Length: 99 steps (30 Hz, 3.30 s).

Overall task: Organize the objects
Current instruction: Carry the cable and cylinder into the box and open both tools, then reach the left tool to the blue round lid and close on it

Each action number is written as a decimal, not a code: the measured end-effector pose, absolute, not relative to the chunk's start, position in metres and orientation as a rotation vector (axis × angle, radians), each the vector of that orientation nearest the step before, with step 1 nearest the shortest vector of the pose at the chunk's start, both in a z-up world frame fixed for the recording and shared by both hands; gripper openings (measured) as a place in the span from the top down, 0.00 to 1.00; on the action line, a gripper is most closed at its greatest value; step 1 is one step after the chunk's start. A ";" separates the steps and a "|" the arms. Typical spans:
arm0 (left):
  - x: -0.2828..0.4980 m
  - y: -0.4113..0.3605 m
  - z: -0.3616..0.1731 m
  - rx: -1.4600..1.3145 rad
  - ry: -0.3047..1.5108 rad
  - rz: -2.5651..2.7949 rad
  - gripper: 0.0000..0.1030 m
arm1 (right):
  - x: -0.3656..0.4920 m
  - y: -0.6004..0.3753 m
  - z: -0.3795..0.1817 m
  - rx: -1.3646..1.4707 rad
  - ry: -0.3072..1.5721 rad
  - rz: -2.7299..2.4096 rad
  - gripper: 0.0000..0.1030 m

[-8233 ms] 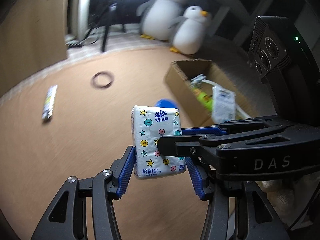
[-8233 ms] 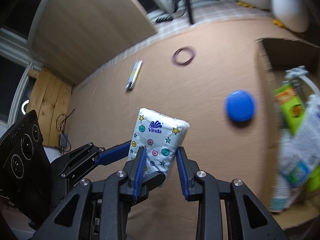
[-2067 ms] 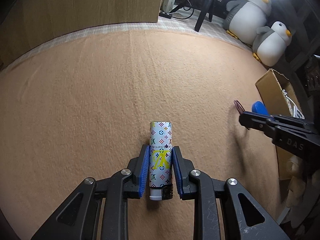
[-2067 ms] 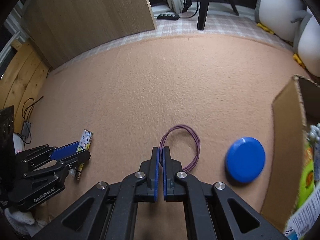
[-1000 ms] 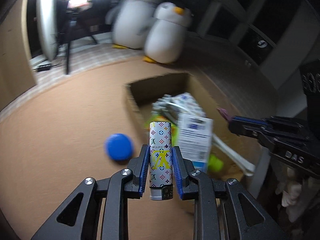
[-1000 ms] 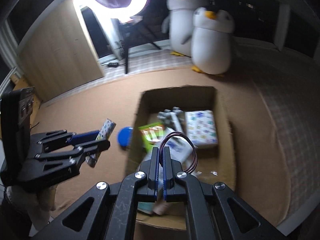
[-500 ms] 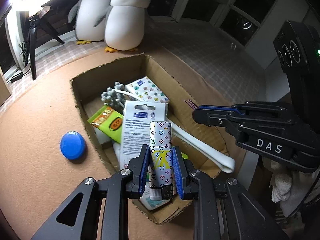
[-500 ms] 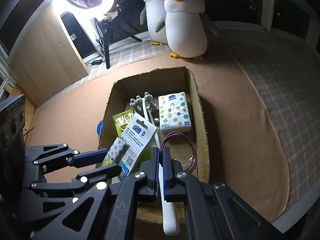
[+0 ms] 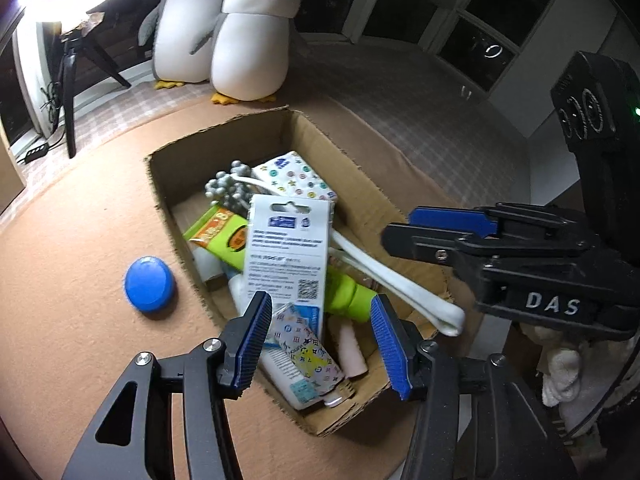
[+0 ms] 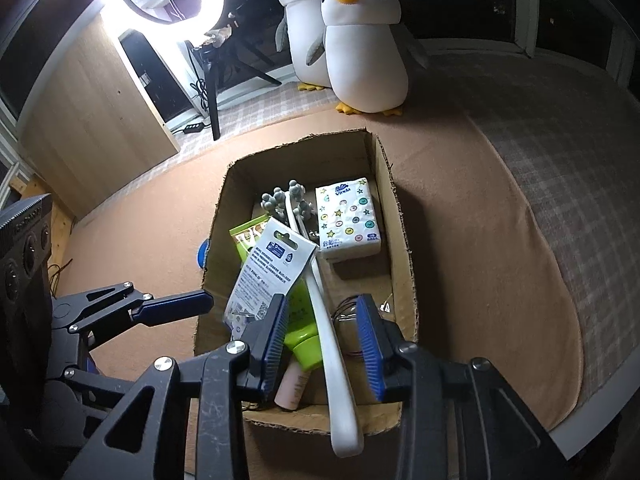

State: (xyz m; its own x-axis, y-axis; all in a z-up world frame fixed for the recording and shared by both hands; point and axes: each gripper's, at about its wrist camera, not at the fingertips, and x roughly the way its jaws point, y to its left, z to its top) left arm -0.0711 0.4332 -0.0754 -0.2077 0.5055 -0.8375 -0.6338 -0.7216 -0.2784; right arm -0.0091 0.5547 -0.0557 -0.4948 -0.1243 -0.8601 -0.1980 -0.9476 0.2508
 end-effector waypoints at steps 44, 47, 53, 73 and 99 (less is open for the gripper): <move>-0.224 0.359 -0.159 -1.612 -0.028 2.159 0.53 | 0.053 0.518 -0.053 -1.571 0.595 2.578 0.61; -0.223 0.363 -0.163 -1.615 -0.006 2.147 0.60 | 0.054 0.521 -0.054 -1.566 0.600 2.567 0.61; -0.208 0.370 -0.163 -1.584 0.078 2.138 0.62 | 0.050 0.521 -0.056 -1.578 0.600 2.552 0.61; -0.122 0.299 -0.160 -1.506 0.223 2.149 0.61 | 0.026 0.460 -0.045 -1.634 0.543 2.670 0.61; -0.048 0.181 -0.143 -1.520 0.001 2.160 0.48 | -0.040 0.340 -0.097 -1.940 0.470 2.762 0.50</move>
